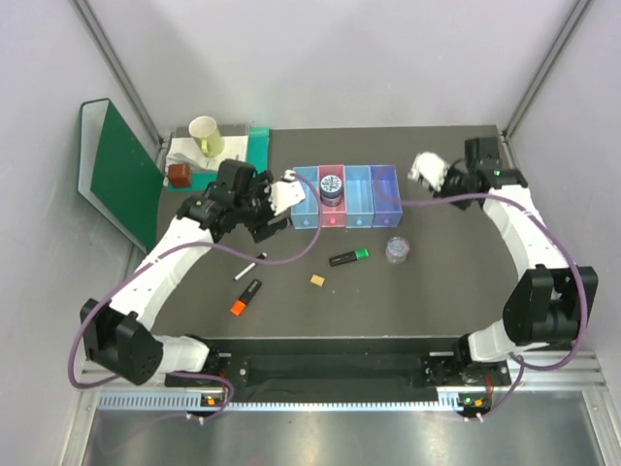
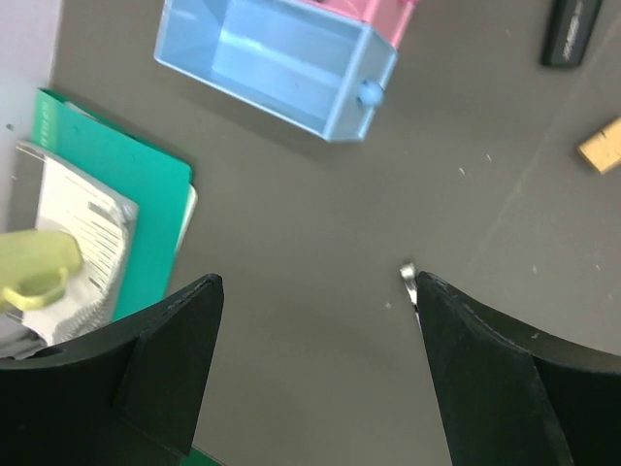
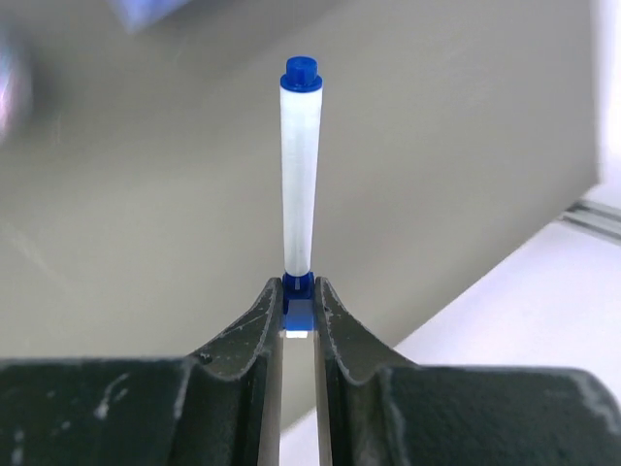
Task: Sort the stationery into containers
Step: Pick up the pen from the center of the board, then place the stationery in the storage box.
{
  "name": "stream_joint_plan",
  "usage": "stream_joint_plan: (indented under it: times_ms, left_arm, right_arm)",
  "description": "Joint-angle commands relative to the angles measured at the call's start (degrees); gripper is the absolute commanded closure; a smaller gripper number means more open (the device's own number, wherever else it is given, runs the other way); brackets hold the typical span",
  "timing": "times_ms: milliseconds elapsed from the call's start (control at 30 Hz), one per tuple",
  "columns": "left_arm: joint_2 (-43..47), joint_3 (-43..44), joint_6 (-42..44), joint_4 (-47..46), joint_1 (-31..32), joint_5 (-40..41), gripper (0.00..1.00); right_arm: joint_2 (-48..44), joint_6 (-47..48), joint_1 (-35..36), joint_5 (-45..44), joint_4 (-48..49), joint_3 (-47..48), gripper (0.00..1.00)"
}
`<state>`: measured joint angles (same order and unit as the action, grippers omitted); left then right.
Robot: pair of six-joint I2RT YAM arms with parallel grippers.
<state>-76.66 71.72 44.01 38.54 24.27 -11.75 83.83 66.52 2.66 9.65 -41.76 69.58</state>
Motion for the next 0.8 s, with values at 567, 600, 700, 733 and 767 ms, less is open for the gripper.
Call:
stream_joint_plan:
  times_ms: [567, 600, 700, 733, 767]
  left_arm:
    - [-5.9, -14.5, 4.4, -15.5, -5.1, -1.5, 0.2]
    - [-8.0, -13.6, 4.6, -14.9, -5.2, -0.9, 0.2]
    - [-11.2, -10.4, 5.0, -13.3, -5.4, -0.4, 0.21]
    - [-11.7, -9.9, 5.0, -13.1, -5.6, -1.2, 0.21]
    - [-12.0, -9.4, 5.2, -13.0, -5.6, -1.4, 0.22]
  right_arm:
    - [23.2, -54.4, 10.0, 17.4, 11.4, 22.1, 1.0]
    - [24.4, -54.4, 10.1, 17.3, 11.8, 21.8, 1.0]
    - [25.9, -54.7, 10.1, 17.2, 13.7, 20.4, 1.0]
    - [26.0, -54.6, 10.2, 16.7, 14.2, 20.1, 1.0]
    - [26.3, -54.7, 10.1, 16.8, 14.7, 19.2, 1.0]
